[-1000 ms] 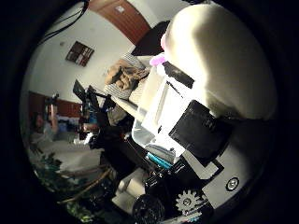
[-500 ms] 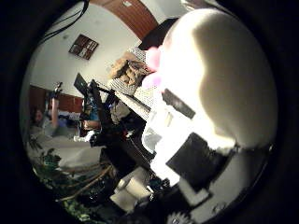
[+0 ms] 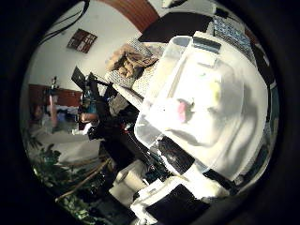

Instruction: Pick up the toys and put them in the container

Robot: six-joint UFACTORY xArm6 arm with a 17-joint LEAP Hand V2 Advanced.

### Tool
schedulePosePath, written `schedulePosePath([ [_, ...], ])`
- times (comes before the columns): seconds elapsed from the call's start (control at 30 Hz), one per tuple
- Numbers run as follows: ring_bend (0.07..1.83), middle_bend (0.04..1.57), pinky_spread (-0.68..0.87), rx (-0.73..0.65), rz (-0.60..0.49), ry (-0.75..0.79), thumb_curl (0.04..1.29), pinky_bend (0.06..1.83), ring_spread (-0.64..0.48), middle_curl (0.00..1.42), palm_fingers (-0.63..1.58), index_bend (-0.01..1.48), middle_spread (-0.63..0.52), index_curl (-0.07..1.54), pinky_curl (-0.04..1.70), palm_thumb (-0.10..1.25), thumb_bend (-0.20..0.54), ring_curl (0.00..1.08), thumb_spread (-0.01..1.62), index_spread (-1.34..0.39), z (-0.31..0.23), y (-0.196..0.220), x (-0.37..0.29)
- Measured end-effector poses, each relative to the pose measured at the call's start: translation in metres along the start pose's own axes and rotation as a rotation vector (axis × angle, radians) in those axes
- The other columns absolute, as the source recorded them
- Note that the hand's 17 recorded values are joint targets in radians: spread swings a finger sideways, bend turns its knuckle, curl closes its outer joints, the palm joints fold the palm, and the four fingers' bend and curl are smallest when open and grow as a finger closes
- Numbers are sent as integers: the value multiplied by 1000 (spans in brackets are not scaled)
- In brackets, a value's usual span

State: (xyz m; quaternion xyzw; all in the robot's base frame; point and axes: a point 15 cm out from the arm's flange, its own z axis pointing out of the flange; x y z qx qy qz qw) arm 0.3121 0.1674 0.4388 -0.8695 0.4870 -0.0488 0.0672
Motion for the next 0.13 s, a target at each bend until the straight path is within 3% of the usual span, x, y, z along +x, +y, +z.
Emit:
schedulePosePath([
  [0.13, 497, 229, 474, 13, 58, 16, 360, 605, 206, 332, 49, 176, 105, 271, 432, 614, -19, 271, 1123, -467, -8, 20, 29],
])
